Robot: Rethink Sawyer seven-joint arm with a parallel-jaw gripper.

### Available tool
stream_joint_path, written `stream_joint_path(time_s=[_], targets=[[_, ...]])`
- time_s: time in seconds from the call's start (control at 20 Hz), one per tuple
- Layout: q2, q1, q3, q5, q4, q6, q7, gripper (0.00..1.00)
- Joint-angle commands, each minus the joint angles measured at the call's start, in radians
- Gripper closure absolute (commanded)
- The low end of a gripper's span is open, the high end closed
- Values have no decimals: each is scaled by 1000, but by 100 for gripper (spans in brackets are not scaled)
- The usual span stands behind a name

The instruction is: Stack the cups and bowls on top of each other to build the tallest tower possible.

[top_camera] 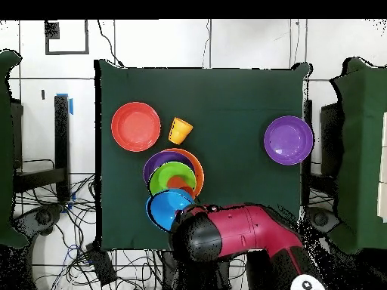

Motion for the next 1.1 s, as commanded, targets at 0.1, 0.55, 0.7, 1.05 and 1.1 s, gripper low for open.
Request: stream_joint_path(time_s=[0.1,0.55,0.7,1.05,1.1], targets=[[112,38,-87,-105,-30,-102,99,100],[179,101,-162,-143,-70,-146,133,100],[193,112,-178,-142,-84,-154,127,100],[210,129,-211,-138,-94,-173,111,100],[208,129,-212,-134,-92,-173,106,100]])
